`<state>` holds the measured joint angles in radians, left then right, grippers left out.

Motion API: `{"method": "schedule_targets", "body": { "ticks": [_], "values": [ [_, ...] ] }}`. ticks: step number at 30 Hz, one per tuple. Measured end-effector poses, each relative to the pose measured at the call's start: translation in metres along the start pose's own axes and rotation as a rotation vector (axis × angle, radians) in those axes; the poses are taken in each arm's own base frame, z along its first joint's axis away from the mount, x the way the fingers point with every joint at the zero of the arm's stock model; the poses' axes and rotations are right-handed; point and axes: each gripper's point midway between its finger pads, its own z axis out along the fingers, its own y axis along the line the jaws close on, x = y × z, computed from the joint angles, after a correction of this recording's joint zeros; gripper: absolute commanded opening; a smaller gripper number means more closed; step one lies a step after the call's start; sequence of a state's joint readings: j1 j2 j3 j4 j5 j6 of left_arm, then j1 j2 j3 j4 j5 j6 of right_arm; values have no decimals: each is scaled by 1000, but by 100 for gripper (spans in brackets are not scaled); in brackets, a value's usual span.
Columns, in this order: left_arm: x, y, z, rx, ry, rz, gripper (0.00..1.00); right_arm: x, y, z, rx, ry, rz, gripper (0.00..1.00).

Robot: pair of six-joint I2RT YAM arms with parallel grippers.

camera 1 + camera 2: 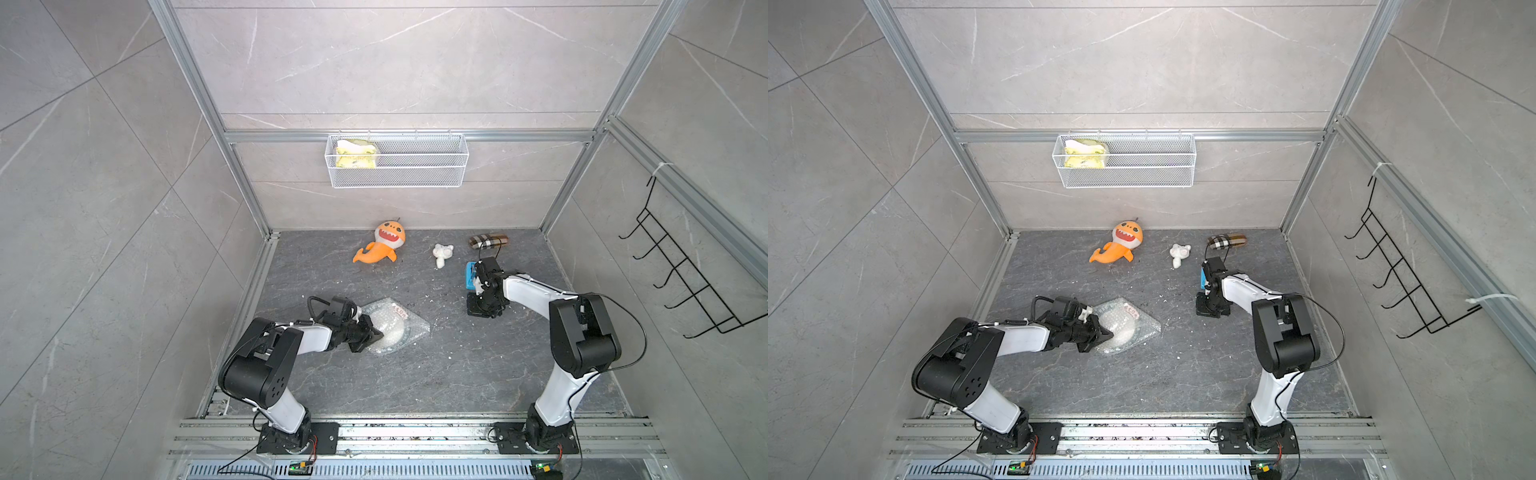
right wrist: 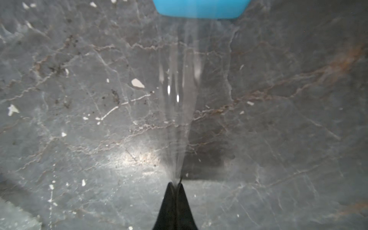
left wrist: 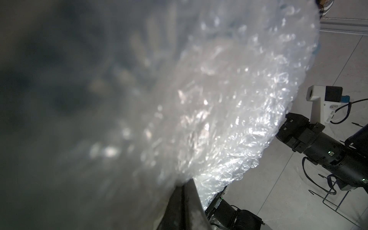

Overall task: Wrap dinner plates in bubble wrap
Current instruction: Tear off the tape using the Tape Cutter.

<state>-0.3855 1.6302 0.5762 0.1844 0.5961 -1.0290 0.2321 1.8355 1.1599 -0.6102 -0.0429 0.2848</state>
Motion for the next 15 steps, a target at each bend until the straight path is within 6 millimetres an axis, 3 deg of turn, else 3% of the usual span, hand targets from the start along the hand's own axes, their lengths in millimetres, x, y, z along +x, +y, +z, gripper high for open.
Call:
{"method": "schedule_targets", "body": {
  "ticks": [15],
  "values": [
    [0, 0, 0, 10, 4, -2, 5, 1, -41, 2, 258, -20, -18, 0]
  ]
}}
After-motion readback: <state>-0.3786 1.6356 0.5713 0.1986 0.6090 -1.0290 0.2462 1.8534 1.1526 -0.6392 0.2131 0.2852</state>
